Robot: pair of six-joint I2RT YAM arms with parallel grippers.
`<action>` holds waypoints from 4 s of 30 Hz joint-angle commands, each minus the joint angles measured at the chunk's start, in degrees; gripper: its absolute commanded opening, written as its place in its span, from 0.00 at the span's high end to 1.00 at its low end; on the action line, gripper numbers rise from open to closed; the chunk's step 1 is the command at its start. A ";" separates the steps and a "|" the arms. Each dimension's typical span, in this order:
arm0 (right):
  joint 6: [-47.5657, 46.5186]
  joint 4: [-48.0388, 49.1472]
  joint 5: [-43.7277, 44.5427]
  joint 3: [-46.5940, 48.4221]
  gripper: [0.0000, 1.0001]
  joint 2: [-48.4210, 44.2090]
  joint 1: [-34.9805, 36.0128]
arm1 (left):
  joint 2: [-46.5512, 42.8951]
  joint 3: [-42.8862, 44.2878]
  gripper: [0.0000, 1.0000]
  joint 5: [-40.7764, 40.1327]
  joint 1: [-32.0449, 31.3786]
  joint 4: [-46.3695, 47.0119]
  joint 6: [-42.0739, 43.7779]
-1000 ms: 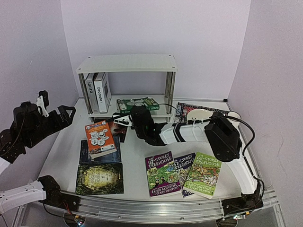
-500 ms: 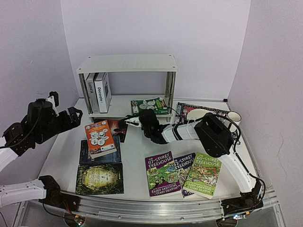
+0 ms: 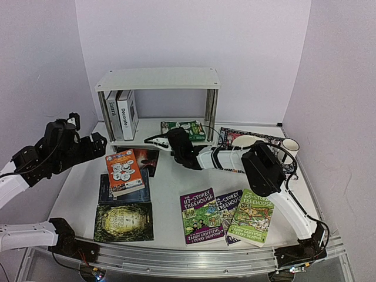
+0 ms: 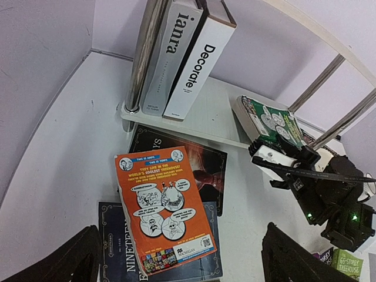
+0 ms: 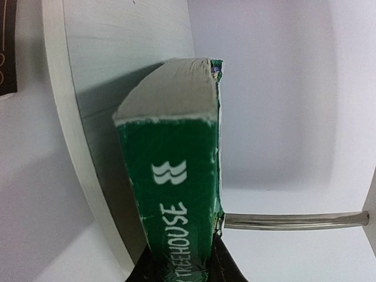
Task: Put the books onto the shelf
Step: Place the book on the shelf, then move the book from the book pile.
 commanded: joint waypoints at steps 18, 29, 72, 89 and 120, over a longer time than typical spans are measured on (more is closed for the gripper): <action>4.07 -7.74 1.62 20.02 1.00 10.89 -3.33 | 1.54 3.18 0.04 -1.31 0.09 0.14 1.01; 4.53 -8.00 2.01 23.25 0.99 13.31 -4.29 | 0.99 2.83 0.04 -1.56 0.07 0.11 1.01; 21.64 -25.98 -13.87 5.09 0.02 -7.01 -0.57 | -2.50 -0.38 0.03 1.46 0.05 0.16 -2.70; 41.08 -25.20 -21.17 -22.37 0.02 -31.58 5.32 | 3.74 -7.08 0.00 10.21 0.14 8.74 -7.96; 79.93 -30.13 -45.90 -41.73 0.02 -47.88 5.42 | 25.72 -15.95 0.04 36.28 27.23 37.78 -1.46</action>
